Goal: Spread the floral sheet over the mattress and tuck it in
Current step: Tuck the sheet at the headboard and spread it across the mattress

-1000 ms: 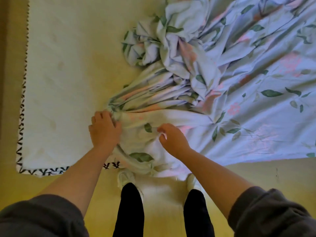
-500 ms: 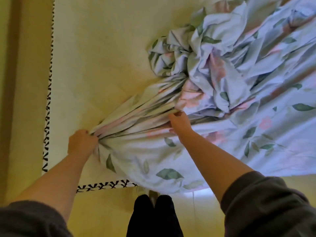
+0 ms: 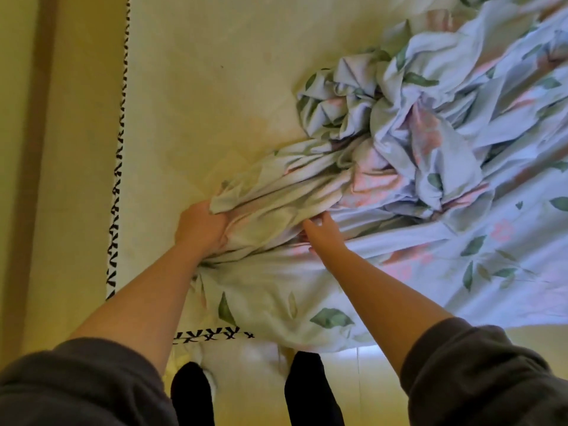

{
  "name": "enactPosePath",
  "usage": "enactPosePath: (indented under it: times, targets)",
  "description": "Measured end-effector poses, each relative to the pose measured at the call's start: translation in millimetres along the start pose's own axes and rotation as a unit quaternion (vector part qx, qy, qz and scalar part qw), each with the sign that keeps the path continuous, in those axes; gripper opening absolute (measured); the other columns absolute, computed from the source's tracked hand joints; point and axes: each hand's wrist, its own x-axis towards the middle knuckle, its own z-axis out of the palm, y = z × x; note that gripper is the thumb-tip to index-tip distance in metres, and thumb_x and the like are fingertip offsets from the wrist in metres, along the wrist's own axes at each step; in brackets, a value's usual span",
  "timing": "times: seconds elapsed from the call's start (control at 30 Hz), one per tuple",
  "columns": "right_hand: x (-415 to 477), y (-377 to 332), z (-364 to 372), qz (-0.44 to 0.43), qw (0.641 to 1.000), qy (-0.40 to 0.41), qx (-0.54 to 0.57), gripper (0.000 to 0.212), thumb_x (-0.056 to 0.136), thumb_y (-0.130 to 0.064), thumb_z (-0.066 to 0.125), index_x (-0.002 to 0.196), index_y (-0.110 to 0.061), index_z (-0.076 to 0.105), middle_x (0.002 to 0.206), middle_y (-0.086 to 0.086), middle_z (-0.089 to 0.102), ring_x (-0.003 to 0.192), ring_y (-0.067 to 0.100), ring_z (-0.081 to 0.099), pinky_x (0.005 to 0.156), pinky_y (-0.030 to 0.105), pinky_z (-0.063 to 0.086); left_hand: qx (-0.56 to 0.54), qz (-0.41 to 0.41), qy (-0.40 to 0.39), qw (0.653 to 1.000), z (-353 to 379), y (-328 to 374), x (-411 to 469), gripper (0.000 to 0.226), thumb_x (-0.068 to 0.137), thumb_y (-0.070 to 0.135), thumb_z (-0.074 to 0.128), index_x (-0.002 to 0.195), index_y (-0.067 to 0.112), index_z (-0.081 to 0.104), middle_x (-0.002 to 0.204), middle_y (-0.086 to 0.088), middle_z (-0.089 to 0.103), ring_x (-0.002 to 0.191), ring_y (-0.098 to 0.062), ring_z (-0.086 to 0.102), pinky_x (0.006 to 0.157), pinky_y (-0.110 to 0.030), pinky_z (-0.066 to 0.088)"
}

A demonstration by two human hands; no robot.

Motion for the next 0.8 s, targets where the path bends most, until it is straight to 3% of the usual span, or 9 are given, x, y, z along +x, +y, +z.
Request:
enactPosePath:
  times: [0.17, 0.3, 0.37, 0.47, 0.57, 0.63, 0.7, 0.77, 0.8]
  targets:
    - [-22, -1, 52, -0.006, 0.994, 0.089, -0.069, 0.025, 0.090, -0.021, 0.050, 0.114, -0.015, 0.055, 0.100, 0.003, 0.059, 0.097, 0.026, 0.056, 0.083, 0.034, 0.045, 0.001, -0.184, 0.103, 0.978, -78, -125, 21, 0.034, 0.095, 0.021, 0.046, 0.108, -0.005, 0.062, 0.110, -0.031, 0.061, 0.098, -0.045, 0.057, 0.075, -0.043, 0.043]
    - [-56, -10, 137, -0.025, 0.992, 0.007, -0.122, 0.013, 0.092, -0.023, 0.051, 0.099, -0.014, 0.057, 0.089, 0.004, 0.059, 0.087, 0.023, 0.055, 0.074, 0.030, 0.042, -0.144, -0.317, 0.069, 0.935, -125, -217, 24, 0.036, 0.085, 0.022, 0.055, 0.112, -0.003, 0.059, 0.105, -0.025, 0.063, 0.088, -0.043, 0.063, 0.070, -0.054, 0.057]
    - [-78, -14, 191, -0.042, 0.984, -0.067, -0.157, 0.017, 0.093, -0.026, 0.050, 0.100, -0.014, 0.059, 0.089, 0.003, 0.059, 0.083, 0.022, 0.055, 0.070, 0.030, 0.043, -0.178, -0.291, 0.016, 0.940, -139, -230, 23, 0.034, 0.089, 0.020, 0.055, 0.116, 0.000, 0.057, 0.107, -0.022, 0.062, 0.090, -0.042, 0.063, 0.063, -0.049, 0.059]
    - [-102, -17, 234, -0.076, 0.975, -0.089, -0.187, 0.014, 0.092, -0.031, 0.053, 0.096, -0.019, 0.058, 0.086, -0.002, 0.060, 0.081, 0.020, 0.057, 0.072, 0.034, 0.050, -0.237, -0.219, -0.035, 0.946, -144, -214, 25, 0.034, 0.091, 0.016, 0.056, 0.124, 0.008, 0.053, 0.109, -0.017, 0.060, 0.095, -0.034, 0.061, 0.075, -0.042, 0.054]
    - [-113, -11, 239, -0.150, 0.966, -0.055, -0.203, 0.027, 0.085, -0.038, 0.060, 0.106, -0.020, 0.058, 0.101, -0.002, 0.064, 0.091, 0.018, 0.060, 0.084, 0.039, 0.053, -0.449, -0.173, -0.094, 0.872, -152, -191, 28, 0.025, 0.092, 0.013, 0.053, 0.118, 0.013, 0.056, 0.096, -0.005, 0.063, 0.084, -0.018, 0.060, 0.071, -0.031, 0.050]
    - [-121, -3, 234, -0.217, 0.917, -0.068, -0.326, 0.059, 0.080, -0.051, 0.063, 0.129, -0.024, 0.047, 0.130, -0.002, 0.053, 0.114, 0.018, 0.052, 0.097, 0.039, 0.044, -0.534, -0.152, -0.151, 0.818, -156, -185, 28, 0.020, 0.094, 0.018, 0.052, 0.110, 0.016, 0.063, 0.102, -0.003, 0.068, 0.093, -0.017, 0.064, 0.081, -0.032, 0.052]
    - [-129, 5, 232, -0.242, 0.833, -0.090, -0.489, 0.073, 0.080, -0.051, 0.062, 0.143, -0.027, 0.033, 0.146, -0.002, 0.037, 0.130, 0.022, 0.039, 0.105, 0.042, 0.034, -0.528, -0.170, -0.167, 0.815, -155, -189, 22, 0.017, 0.095, 0.023, 0.053, 0.102, 0.016, 0.066, 0.098, -0.001, 0.069, 0.089, -0.015, 0.066, 0.079, -0.033, 0.053]
    - [-127, 6, 236, -0.250, 0.796, -0.072, -0.547, 0.055, 0.086, -0.035, 0.058, 0.137, -0.024, 0.041, 0.140, 0.002, 0.044, 0.125, 0.026, 0.045, 0.099, 0.041, 0.037, -0.497, -0.209, -0.138, 0.830, -156, -202, 17, 0.018, 0.092, 0.022, 0.057, 0.107, 0.014, 0.064, 0.093, -0.002, 0.068, 0.081, -0.015, 0.064, 0.068, -0.032, 0.052]
    - [-126, 0, 237, -0.239, 0.822, -0.060, -0.513, 0.040, 0.088, -0.028, 0.053, 0.128, -0.019, 0.050, 0.129, 0.005, 0.054, 0.115, 0.028, 0.053, 0.092, 0.038, 0.042, -0.485, -0.219, -0.139, 0.835, -156, -211, 16, 0.024, 0.091, 0.023, 0.059, 0.112, 0.013, 0.063, 0.095, -0.002, 0.068, 0.080, -0.015, 0.064, 0.064, -0.031, 0.052]
